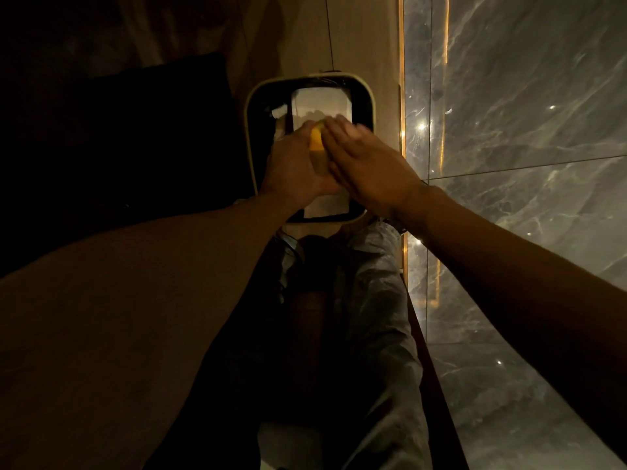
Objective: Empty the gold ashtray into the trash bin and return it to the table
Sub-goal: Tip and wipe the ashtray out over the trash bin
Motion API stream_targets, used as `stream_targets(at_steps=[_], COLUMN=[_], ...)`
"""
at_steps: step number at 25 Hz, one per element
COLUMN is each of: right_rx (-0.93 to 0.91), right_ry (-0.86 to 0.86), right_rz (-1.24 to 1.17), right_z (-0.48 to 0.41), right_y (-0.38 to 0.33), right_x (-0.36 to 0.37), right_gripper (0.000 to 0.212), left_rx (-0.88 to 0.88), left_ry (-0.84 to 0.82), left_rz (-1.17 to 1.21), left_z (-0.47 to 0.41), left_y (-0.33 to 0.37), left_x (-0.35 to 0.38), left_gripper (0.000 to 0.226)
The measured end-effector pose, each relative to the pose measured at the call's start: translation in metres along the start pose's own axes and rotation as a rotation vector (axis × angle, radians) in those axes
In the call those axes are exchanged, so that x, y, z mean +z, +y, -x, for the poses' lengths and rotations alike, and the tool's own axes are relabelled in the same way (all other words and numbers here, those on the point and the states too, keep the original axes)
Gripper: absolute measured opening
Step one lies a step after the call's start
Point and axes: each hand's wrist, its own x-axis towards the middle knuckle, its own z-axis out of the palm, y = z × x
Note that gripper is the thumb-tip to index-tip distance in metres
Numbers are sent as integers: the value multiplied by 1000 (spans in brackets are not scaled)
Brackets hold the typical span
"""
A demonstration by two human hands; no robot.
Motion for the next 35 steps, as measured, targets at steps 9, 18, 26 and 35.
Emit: stream_targets(at_steps=[9, 18, 26, 35], right_rx=[-33, 7, 63, -3], right_ry=[-63, 82, 43, -113], right_rz=[0, -14, -22, -21], right_z=[4, 1, 0, 7], right_y=[-4, -7, -7, -8], right_x=[8, 1, 3, 8], right_gripper=[56, 54, 54, 55], left_rx=[-24, -36, -29, -51], left_ry=[-38, -3, -22, -23], left_rz=[46, 76, 64, 44], left_z=[8, 11, 16, 12], left_y=[-2, -3, -6, 0], left_x=[4, 8, 10, 4], left_gripper=[84, 79, 89, 85])
